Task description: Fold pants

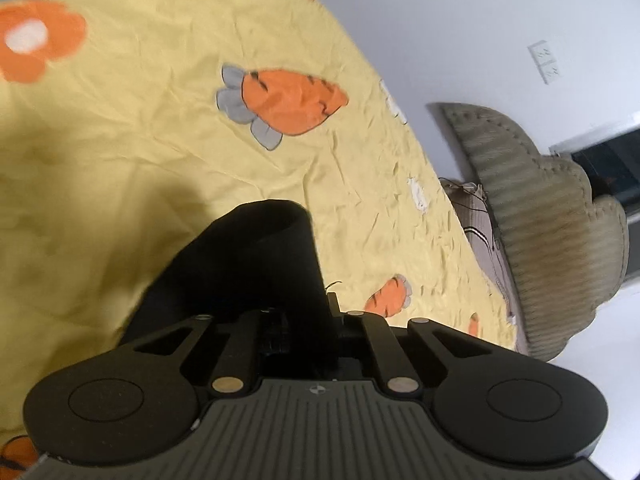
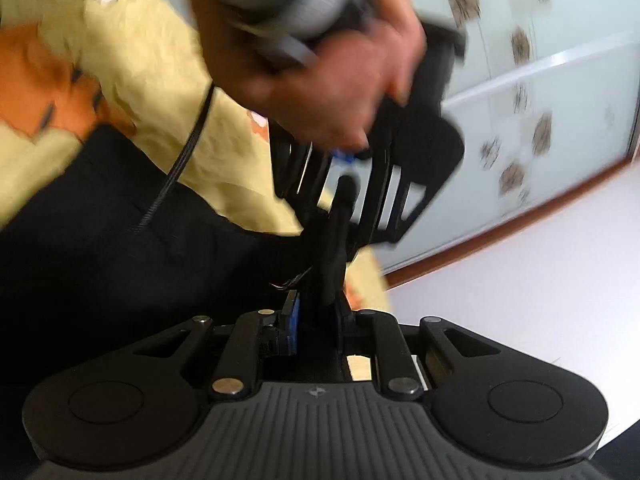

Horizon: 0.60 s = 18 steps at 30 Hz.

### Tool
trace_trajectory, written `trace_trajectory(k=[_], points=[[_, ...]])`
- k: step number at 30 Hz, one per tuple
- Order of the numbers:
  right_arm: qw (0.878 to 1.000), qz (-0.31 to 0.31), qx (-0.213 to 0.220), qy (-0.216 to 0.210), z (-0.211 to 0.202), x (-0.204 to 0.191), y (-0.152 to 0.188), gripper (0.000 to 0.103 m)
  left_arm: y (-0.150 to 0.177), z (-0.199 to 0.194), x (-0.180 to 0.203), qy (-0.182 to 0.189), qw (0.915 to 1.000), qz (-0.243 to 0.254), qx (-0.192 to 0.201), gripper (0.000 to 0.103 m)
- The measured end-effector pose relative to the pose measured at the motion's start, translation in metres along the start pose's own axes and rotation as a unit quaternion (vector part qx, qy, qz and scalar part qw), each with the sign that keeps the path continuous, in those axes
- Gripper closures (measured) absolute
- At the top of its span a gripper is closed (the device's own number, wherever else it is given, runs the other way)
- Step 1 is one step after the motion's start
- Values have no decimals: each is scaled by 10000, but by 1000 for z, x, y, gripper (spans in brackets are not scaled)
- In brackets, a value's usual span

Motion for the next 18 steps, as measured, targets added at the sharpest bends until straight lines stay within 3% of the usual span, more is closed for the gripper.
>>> trace_trajectory(k=[4, 7, 9, 12, 16, 18], points=[[9920, 1206, -10, -382, -31, 46, 23, 47, 16, -24, 1, -156, 9987, 411, 247, 92], [9861, 1563, -24, -563, -56, 88, 60, 46, 23, -36, 5, -257, 9961, 737, 410, 92], [9875, 1452, -396, -467, -57, 109, 85, 46, 28, -43, 6, -301, 9944, 880, 508, 92], [9824, 1397, -897, -855, -49, 126, 118, 47, 36, -50, 7, -373, 9919, 1028, 642, 92], [9718, 1668, -845, -1438, -24, 129, 131, 47, 41, -52, 7, -477, 9899, 1117, 738, 92], [9686, 1631, -887, -1652, -10, 126, 134, 53, 42, -54, 8, -528, 9885, 1194, 757, 91]])
Point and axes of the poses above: each gripper's, at about its wrist camera, not at the fingertips, and z roughly the way its jaws point, x to its right, y to its underside, the point moved 4 cm from there along z, roughly the way its jaws point, and after that the axes turned 2 degrees about x, right-handed, at the moved point
